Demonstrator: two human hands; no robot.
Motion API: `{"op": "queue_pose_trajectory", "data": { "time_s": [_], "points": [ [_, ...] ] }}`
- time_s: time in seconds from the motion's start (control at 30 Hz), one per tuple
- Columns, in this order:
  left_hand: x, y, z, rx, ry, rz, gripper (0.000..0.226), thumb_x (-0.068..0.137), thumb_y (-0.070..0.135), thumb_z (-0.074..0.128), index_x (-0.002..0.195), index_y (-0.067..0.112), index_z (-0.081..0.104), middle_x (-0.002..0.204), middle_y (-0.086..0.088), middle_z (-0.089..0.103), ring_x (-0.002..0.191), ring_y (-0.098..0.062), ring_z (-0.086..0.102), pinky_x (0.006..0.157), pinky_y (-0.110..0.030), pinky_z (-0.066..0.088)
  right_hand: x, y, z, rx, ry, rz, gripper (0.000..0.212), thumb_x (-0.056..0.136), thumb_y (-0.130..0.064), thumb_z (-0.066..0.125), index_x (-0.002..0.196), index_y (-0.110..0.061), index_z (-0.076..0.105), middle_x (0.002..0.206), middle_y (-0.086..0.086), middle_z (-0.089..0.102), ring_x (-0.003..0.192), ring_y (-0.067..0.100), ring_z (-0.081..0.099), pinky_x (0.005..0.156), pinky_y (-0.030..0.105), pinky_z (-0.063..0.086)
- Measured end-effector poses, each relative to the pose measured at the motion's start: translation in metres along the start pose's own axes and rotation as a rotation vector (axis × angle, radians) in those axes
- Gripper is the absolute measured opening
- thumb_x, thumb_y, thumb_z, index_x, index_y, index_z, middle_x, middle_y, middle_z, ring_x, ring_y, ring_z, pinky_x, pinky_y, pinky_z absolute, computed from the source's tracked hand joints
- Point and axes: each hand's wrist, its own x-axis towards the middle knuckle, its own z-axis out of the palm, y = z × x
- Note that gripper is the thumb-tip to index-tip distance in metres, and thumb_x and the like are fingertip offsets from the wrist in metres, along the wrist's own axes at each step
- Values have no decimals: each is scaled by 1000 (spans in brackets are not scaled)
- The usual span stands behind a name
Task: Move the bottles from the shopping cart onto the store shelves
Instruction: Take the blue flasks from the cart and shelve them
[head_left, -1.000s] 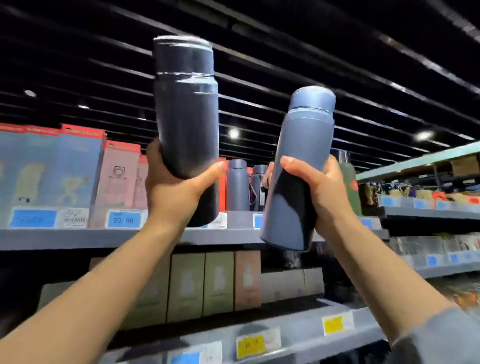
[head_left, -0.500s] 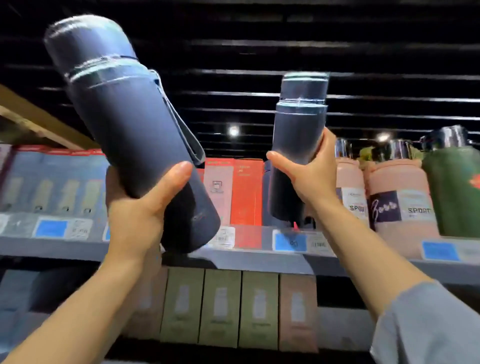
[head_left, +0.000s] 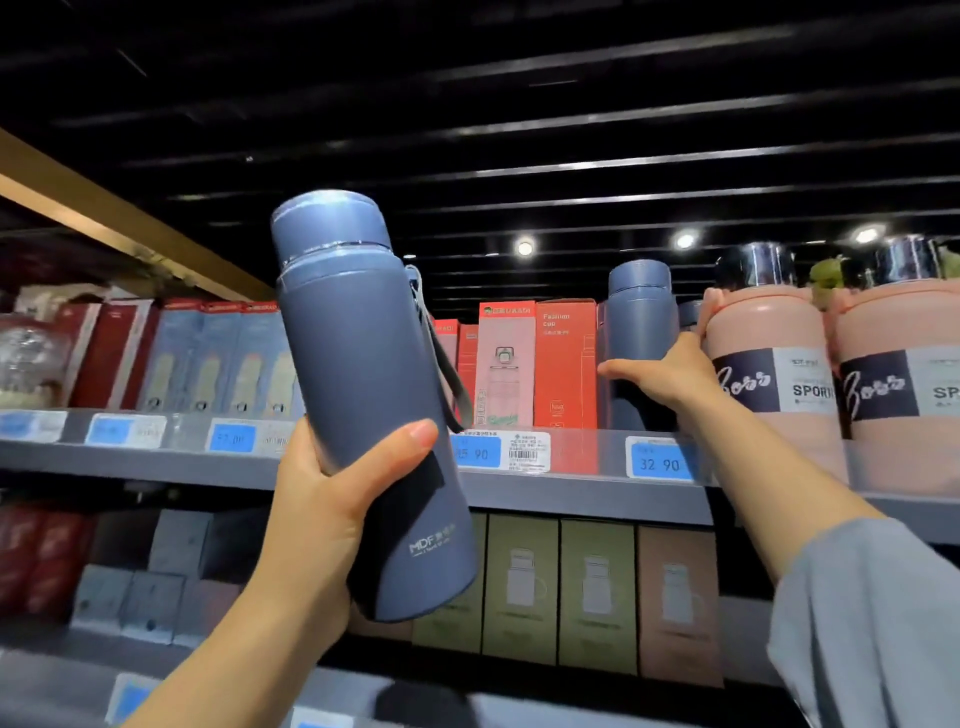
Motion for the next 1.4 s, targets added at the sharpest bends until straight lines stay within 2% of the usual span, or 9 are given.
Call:
{"op": "queue_pose_trajectory", "data": {
  "time_s": [0.27, 0.67, 0.83, 0.93, 1.07, 1.13, 1.2, 1.3, 1.4],
  "points": [
    [-14, -11, -13, 78, -7, -48, 79, 38, 44, 81, 110, 21, 60, 96, -2, 73, 80, -20, 71, 61, -29, 55, -5, 0, -3, -291, -11, 55, 100, 71, -58, 75, 139, -2, 27, 135, 17, 48, 117, 36, 53, 96, 50, 46],
    [-30, -5, -23, 195, -62, -120, 73, 34, 45, 82, 102, 32, 62, 94, 6, 73, 82, -15, 71, 66, -31, 54, -9, 3, 3, -611, 179, -18, 95, 81, -54, 66, 140, 5, 21, 123, 22, 57, 110, 40, 57, 75, 41, 43],
    [-25, -2, -22, 237, -29, -85, 73, 34, 47, 81, 103, 32, 60, 92, 10, 73, 80, -11, 71, 63, -26, 54, -37, -18, -11, -951, 336, -262, 92, 86, -59, 57, 144, 1, 20, 123, 20, 58, 96, 37, 63, 65, 37, 45],
    [-13, -1, 0, 249, 48, 28, 75, 40, 41, 88, 107, 33, 56, 95, 14, 71, 83, -5, 70, 70, -29, 54, -76, -37, -17, -603, 233, -550, 61, 88, -60, 52, 129, -15, 44, 107, 5, 63, 91, 29, 63, 70, 37, 49],
    [21, 3, 50, 269, 55, 277, 79, 58, 30, 89, 122, 26, 44, 112, 11, 64, 97, 0, 64, 81, -23, 53, -141, -78, -8, 424, -444, -423, 79, 66, -73, 66, 129, -29, 47, 103, -13, 68, 83, 4, 68, 68, 25, 53],
    [34, 4, 75, 347, -23, 384, 90, 55, 38, 79, 132, 28, 35, 127, 3, 54, 114, -9, 58, 92, -33, 52, -143, -84, -2, 555, -400, -450, 76, 59, -54, 82, 122, -24, 51, 100, -14, 71, 87, 3, 69, 73, 24, 55],
    [40, 7, 92, 449, -105, 480, 98, 57, 32, 74, 143, 27, 25, 135, 3, 41, 124, -11, 49, 100, -35, 48, -140, -84, -4, 682, -195, -464, 73, 52, -36, 86, 116, -18, 56, 101, -3, 73, 92, 11, 71, 82, 32, 57],
    [45, 9, 100, 497, -304, 505, 108, 61, 28, 76, 151, 30, 16, 141, 9, 30, 130, -2, 38, 106, -27, 41, -133, -74, -16, 755, -42, -505, 64, 57, -24, 87, 113, -12, 57, 98, 3, 74, 93, 17, 71, 83, 36, 57],
    [41, -6, 85, 518, -362, 500, 103, 64, 47, 72, 148, 46, 12, 141, 32, 23, 133, 16, 24, 104, -4, 26, -123, -66, -22, 727, 39, -524, 60, 62, -23, 87, 111, -13, 55, 97, -2, 73, 90, 10, 70, 76, 22, 53]
  ]
}}
